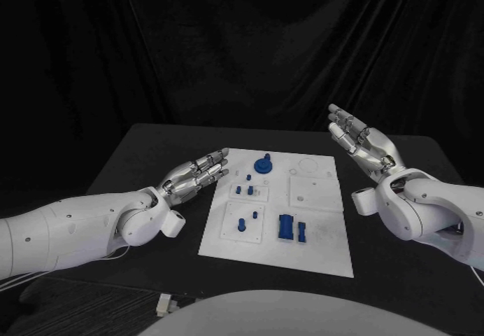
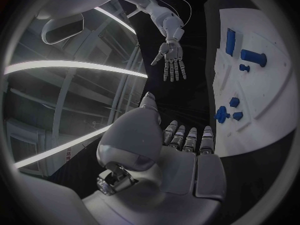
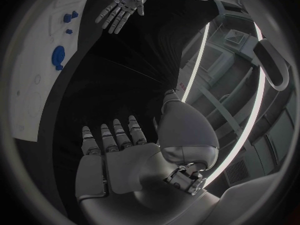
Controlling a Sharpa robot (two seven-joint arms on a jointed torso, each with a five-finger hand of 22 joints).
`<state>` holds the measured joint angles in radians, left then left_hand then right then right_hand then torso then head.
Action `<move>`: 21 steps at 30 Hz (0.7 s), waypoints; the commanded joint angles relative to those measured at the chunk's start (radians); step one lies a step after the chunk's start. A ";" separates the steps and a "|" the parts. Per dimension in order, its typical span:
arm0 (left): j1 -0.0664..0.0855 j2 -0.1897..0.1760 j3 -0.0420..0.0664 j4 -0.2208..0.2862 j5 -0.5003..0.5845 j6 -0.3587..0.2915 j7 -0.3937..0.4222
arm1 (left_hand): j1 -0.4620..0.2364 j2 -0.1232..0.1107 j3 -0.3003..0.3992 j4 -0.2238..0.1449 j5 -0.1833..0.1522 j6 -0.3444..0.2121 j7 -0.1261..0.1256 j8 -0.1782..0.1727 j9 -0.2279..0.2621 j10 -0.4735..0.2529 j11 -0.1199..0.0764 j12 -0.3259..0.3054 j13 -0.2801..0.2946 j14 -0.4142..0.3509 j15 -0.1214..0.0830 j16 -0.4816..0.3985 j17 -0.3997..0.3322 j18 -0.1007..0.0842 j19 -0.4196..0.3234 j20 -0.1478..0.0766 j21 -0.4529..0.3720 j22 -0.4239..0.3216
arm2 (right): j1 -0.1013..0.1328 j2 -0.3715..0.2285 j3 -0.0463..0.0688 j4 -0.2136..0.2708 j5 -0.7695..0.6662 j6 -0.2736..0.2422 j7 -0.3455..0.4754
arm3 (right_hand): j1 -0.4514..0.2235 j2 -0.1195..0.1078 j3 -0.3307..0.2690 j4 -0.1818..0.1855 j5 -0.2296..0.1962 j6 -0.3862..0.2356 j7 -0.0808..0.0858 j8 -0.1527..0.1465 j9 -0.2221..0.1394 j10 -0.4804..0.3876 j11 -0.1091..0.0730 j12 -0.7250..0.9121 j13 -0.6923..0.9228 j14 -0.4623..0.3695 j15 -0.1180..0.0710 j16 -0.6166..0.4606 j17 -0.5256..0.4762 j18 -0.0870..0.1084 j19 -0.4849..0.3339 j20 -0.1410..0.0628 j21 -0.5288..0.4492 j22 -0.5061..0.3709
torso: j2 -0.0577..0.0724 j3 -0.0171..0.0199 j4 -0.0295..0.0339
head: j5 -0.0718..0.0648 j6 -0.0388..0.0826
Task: Assemble the parts on the task board
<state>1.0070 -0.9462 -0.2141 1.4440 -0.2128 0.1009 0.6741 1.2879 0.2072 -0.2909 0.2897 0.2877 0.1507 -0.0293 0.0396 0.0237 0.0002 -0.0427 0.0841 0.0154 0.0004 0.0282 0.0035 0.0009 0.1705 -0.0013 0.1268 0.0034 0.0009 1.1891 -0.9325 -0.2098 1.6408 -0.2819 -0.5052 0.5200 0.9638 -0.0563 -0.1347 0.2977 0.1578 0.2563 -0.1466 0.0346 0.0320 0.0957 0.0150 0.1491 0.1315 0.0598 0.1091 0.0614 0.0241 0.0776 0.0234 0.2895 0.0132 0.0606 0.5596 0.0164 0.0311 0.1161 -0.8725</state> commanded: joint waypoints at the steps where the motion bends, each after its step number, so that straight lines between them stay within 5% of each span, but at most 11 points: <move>1: 0.001 0.002 0.001 0.003 0.002 -0.054 0.195 | -0.007 -0.001 -0.007 0.002 -0.002 0.003 -0.008 -0.005 -0.001 0.000 -0.008 -0.005 -0.001 0.000 -0.007 -0.004 -0.001 -0.001 0.001 -0.007 -0.003 -0.001 | -0.007 0.007 0.001 -0.007 0.074 0.083 0.118 | 0.012 -0.004 0.009 0.000 -0.007 0.001 0.014 -0.003 0.000 -0.015 0.006 0.010 -0.012 -0.010 0.007 0.001 -0.001 -0.005 -0.009 -0.002 -0.005 -0.008 | -0.003 0.0001 -0.0048 | 0.001 0.000; 5: 0.001 0.005 0.001 0.002 0.002 -0.052 0.196 | -0.003 0.002 -0.003 0.002 0.012 0.006 -0.007 -0.008 0.000 0.000 -0.005 -0.006 -0.001 0.000 -0.005 -0.004 -0.001 -0.003 0.001 -0.008 -0.003 -0.001 | -0.012 0.016 0.001 -0.014 0.057 0.097 0.124 | 0.016 0.021 0.017 -0.002 -0.009 0.007 0.024 -0.002 0.001 -0.019 0.011 0.024 -0.018 -0.011 0.012 0.008 0.000 0.000 -0.010 -0.003 -0.005 -0.010 | -0.001 0.0005 -0.0062 | 0.001 0.000; 6: 0.000 0.002 0.000 0.000 0.000 -0.026 0.001 | -0.386 -0.062 0.085 -0.085 -0.080 -0.043 0.029 -0.040 -0.024 0.000 0.043 -0.084 -0.015 0.000 -0.028 -0.004 -0.001 -0.051 0.001 -0.038 -0.003 -0.001 | -0.009 0.014 0.001 -0.012 0.037 0.043 0.064 | -0.279 0.056 0.047 -0.090 -0.051 -0.073 0.055 -0.035 -0.032 -0.096 -0.015 -0.034 -0.051 -0.060 -0.027 -0.061 -0.024 -0.078 -0.023 -0.089 -0.013 -0.061 | -0.002 0.0000 -0.0038 | 0.001 0.000; 7: 0.000 0.002 0.000 0.000 0.000 -0.027 0.001 | -0.388 -0.062 0.086 -0.085 -0.080 -0.043 0.029 -0.040 -0.024 0.000 0.043 -0.084 -0.015 0.000 -0.028 -0.004 -0.001 -0.051 0.001 -0.038 -0.003 -0.001 | -0.009 0.015 0.001 -0.012 0.038 0.042 0.064 | -0.322 0.056 0.058 -0.112 -0.062 -0.091 0.067 -0.035 -0.032 -0.096 -0.015 -0.044 -0.060 -0.060 -0.036 -0.061 -0.024 -0.078 -0.023 -0.110 -0.013 -0.061 | -0.002 0.0000 -0.0039 | 0.001 0.001; 8: 0.000 0.002 0.001 0.001 0.001 -0.030 0.000 | -0.414 -0.065 0.091 -0.091 -0.084 -0.043 0.029 -0.040 -0.024 0.000 0.043 -0.084 -0.015 0.000 -0.028 -0.004 -0.001 -0.051 0.001 -0.042 -0.003 -0.001 | -0.010 0.016 0.003 -0.013 0.041 0.039 0.063 | -0.438 0.056 0.135 -0.144 -0.078 -0.119 0.147 -0.035 -0.032 -0.096 -0.015 -0.061 -0.131 -0.060 -0.109 -0.061 -0.024 -0.078 -0.023 -0.140 -0.013 -0.061 | -0.002 -0.0001 -0.0040 | 0.000 0.002; 9: 0.000 0.003 0.002 0.002 0.002 -0.035 -0.001 | -0.448 -0.071 0.099 -0.098 -0.092 -0.046 0.029 -0.040 -0.024 0.000 0.043 -0.084 -0.015 0.000 -0.028 -0.004 -0.001 -0.051 0.001 -0.047 -0.003 -0.001 | -0.012 0.018 0.007 -0.014 0.045 0.034 0.062 | -0.528 0.056 0.135 -0.170 -0.158 -0.143 0.147 -0.035 -0.032 -0.096 -0.015 -0.076 -0.131 -0.060 -0.109 -0.061 -0.024 -0.078 -0.023 -0.165 -0.013 -0.061 | -0.002 -0.0003 -0.0043 | -0.001 0.005; 11: 0.002 0.008 0.008 0.005 0.008 -0.057 -0.005 | -0.524 -0.083 0.116 -0.116 -0.110 -0.055 0.029 -0.040 -0.024 0.000 0.043 -0.084 -0.015 0.000 -0.028 -0.004 -0.001 -0.064 0.001 -0.053 -0.003 -0.001 | -0.022 0.028 0.021 -0.018 0.062 0.013 0.058 | -0.688 0.056 0.135 -0.216 -0.158 -0.183 0.147 -0.035 -0.032 -0.096 -0.015 -0.149 -0.131 -0.060 -0.109 -0.061 -0.024 -0.078 -0.023 -0.210 -0.013 -0.061 | -0.002 -0.0009 -0.0054 | -0.005 0.015; 12: 0.002 0.010 0.011 0.007 0.011 -0.070 -0.007 | -0.557 -0.088 0.124 -0.123 -0.117 -0.059 0.029 -0.040 -0.024 0.000 0.043 -0.084 -0.015 0.000 -0.028 -0.004 -0.001 -0.069 0.001 -0.057 -0.003 -0.001 | -0.027 0.034 0.030 -0.020 0.072 0.000 0.055 | -0.734 0.056 0.135 -0.298 -0.158 -0.256 0.147 -0.035 -0.032 -0.096 -0.015 -0.149 -0.131 -0.060 -0.109 -0.061 -0.024 -0.078 -0.023 -0.290 -0.013 -0.061 | -0.003 -0.0013 -0.0060 | -0.008 0.022; 13: 0.003 0.013 0.015 0.009 0.015 -0.084 -0.010 | -0.586 -0.093 0.130 -0.130 -0.124 -0.063 0.029 -0.040 -0.024 0.000 0.043 -0.084 -0.015 0.000 -0.028 -0.004 -0.001 -0.069 0.001 -0.127 -0.003 -0.001 | -0.033 0.040 0.040 -0.023 0.083 -0.015 0.052 | -0.772 0.056 0.135 -0.298 -0.158 -0.256 0.147 -0.035 -0.032 -0.096 -0.015 -0.149 -0.131 -0.060 -0.109 -0.061 -0.024 -0.078 -0.023 -0.290 -0.013 -0.061 | -0.003 -0.0017 -0.0067 | -0.011 0.029; 18: 0.008 0.033 0.040 0.024 0.040 -0.185 -0.028 | -0.709 -0.112 0.159 -0.158 -0.153 -0.076 0.029 -0.040 -0.024 0.000 0.043 -0.084 -0.015 0.000 -0.028 -0.004 -0.001 -0.079 0.001 -0.127 -0.003 -0.001 | -0.076 0.085 0.108 -0.042 0.163 -0.116 0.031 | -0.882 0.056 0.135 -0.298 -0.158 -0.256 0.147 -0.035 -0.032 -0.096 -0.015 -0.149 -0.131 -0.060 -0.109 -0.061 -0.024 -0.078 -0.023 -0.290 -0.013 -0.061 | -0.006 -0.0048 -0.0118 | -0.033 0.079; 21: 0.013 0.052 0.066 0.039 0.065 -0.285 -0.047 | -0.785 -0.125 0.176 -0.175 -0.171 -0.151 0.029 -0.040 -0.024 0.000 0.043 -0.084 -0.015 0.000 -0.028 -0.004 -0.001 -0.090 0.001 -0.127 -0.003 -0.001 | -0.107 0.118 0.158 -0.056 0.221 -0.189 0.016 | -0.964 0.056 0.135 -0.298 -0.158 -0.256 0.147 -0.035 -0.032 -0.096 -0.015 -0.149 -0.131 -0.060 -0.109 -0.061 -0.024 -0.078 -0.023 -0.290 -0.013 -0.061 | -0.008 -0.0078 -0.0168 | -0.055 0.129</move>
<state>1.0155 -0.9002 -0.1510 1.4745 -0.1902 -0.0512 0.6441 0.6902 0.1130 -0.1578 0.1567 0.1609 0.0762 -0.0034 0.0086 0.0033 0.0001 -0.0103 0.0092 0.0022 0.0004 0.0103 0.0036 0.0014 0.1146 0.0005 0.0285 0.0034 0.0010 1.0894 -0.8168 -0.0529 1.5893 -0.1492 -0.5744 0.5682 0.0088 0.0013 -0.0010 0.0038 0.0035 0.0036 -0.0004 0.0035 0.0009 0.0043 0.0011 0.0036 0.0009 0.0001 0.0050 0.0036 0.0008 0.0069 0.0002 0.0051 0.0035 0.0009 0.5543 0.0119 0.0197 0.0732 -0.7743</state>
